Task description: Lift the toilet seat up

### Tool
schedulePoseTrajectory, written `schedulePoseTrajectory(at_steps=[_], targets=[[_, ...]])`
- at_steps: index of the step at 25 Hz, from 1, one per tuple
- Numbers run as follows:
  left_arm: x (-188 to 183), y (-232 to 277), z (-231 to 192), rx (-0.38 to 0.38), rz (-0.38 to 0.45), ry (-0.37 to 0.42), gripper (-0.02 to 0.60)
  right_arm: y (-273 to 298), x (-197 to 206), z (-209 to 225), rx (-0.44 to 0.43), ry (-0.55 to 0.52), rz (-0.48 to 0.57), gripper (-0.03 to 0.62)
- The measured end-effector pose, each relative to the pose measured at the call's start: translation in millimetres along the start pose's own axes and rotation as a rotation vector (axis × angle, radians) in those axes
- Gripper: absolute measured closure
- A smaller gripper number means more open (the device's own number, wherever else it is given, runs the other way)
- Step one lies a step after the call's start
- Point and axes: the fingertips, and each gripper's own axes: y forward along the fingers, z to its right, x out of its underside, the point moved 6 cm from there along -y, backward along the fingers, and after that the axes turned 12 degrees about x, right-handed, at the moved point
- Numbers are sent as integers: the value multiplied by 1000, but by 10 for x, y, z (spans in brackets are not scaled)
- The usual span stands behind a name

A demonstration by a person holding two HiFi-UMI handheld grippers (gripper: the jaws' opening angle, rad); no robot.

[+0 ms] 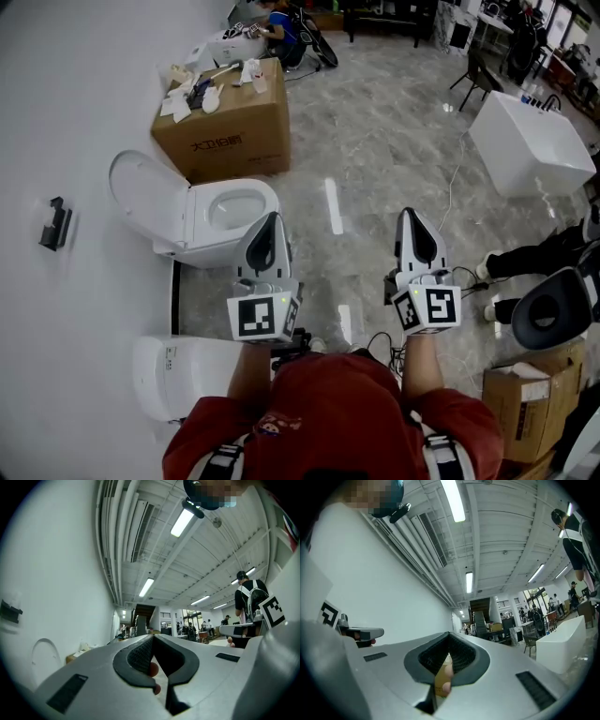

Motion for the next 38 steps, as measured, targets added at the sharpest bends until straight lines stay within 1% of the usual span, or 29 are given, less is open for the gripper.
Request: schedulePoseTrajectory(at_steps=[4,9,12,15,19,24,28,33,35,38], targets=[[41,-50,-62,18,-12,-6,574,-37,28,-124,22,-23,5,582],[103,-67,-83,32,-10,-22,574,-68,67,-163,45,-43,1,582],[146,-45,-108,26,-14,-35,574,-15,89,-164,41,-55,-4,582],[184,41,-123,20,-15,-30,574,108,110,-130,25,-55,-8,582],[222,238,-123,0,4,-7,574,350,173,2,20,-49,-7,582],[263,635,-134,-32,14,-8,574,777,282,220,-10,-24,-22,582],[288,986,-128,-44,36,-7,574,1095,281,405,-22,-3,4,582],[323,1374,-150,-57,42,1,574,1436,335,600,-40,23,14,582],[325,1518,-133,-56,46,5,574,1554,344,686,-39,18,12,582],[347,1679,-148,-60,46,7,574,1698,355,734,-32,-24,6,582]])
